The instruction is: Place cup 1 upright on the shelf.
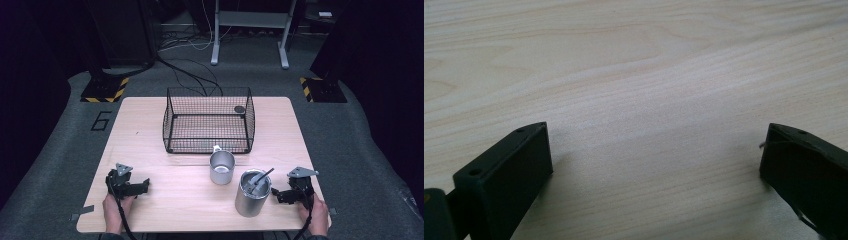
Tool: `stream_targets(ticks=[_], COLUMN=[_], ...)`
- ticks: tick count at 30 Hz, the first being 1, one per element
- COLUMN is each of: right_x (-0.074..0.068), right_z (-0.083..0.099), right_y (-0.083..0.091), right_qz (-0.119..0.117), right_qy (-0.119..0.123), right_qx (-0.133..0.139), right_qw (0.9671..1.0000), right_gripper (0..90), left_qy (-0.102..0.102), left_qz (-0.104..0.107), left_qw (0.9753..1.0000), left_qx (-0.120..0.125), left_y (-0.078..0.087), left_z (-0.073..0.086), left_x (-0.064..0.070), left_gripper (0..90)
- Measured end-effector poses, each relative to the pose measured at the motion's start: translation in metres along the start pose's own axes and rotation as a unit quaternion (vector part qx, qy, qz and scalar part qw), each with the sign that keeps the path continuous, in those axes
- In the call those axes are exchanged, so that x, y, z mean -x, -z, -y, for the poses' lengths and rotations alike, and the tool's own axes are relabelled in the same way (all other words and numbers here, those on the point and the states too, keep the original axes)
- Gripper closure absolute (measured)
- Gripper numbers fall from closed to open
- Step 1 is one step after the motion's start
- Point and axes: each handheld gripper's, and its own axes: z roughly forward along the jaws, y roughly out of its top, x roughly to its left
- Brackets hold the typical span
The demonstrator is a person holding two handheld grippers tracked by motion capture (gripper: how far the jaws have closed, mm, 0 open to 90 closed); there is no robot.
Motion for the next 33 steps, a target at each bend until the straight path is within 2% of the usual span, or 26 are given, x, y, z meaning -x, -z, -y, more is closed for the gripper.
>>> stream_targets(ticks=[7,11,18,22,23,24,25,27,28,32,33], right_x=[0.000,0.001,0.001,0.000,0.000,0.000,0.000,0.000,0.000,0.001,0.001], right_z=[0.000,0.000,0.000,0.000,0.000,0.000,-0.001,-0.001,-0.001,-0.001,-0.001], right_y=[0.000,0.000,0.000,0.000,0.000,0.000,0.000,0.000,0.000,-0.001,-0.001], right_qz=[0.001,-0.001,-0.001,-0.001,0.000,0.000,0.000,0.000,0.000,0.000,0.000], right_qy=[0.000,0.002,0.002,-0.001,-0.001,-0.001,-0.001,-0.001,-0.001,0.000,0.000], right_qx=[0.002,-0.002,-0.002,-0.002,-0.002,-0.002,-0.002,-0.002,-0.002,-0.002,-0.002], right_qw=[1.0000,1.0000,1.0000,1.0000,1.0000,1.0000,1.0000,1.0000,1.0000,1.0000,1.0000], right_gripper=[0.0,0.0,0.0,0.0,0.0,0.0,0.0,0.0,0.0,0.0,0.0], left_qy=[0.001,0.012,0.003,0.005,0.011,0.007,0.007,0.002,-0.003,-0.019,-0.024], left_qz=[0.001,-0.009,-0.018,-0.002,0.009,0.019,0.019,0.032,0.047,0.061,0.073], left_qw=[1.0000,0.9999,0.9998,1.0000,0.9999,0.9998,0.9998,0.9993,0.9986,0.9972,0.9962], left_qx=[-0.001,-0.006,0.002,-0.003,-0.002,0.010,0.010,0.022,0.025,0.039,0.040], left_y=[0.000,0.002,0.002,0.003,0.005,0.008,0.008,0.013,0.017,0.021,0.023], left_z=[0.000,0.000,0.001,0.002,0.002,0.003,0.003,0.003,0.002,0.001,-0.001], left_x=[0.000,0.002,0.004,0.002,0.002,0.004,0.004,0.007,0.010,0.015,0.018], left_gripper=[0.4,0.4,0.2,0.1,0.1,0.1,0.1,0.1,0.1,0.1,0.1])
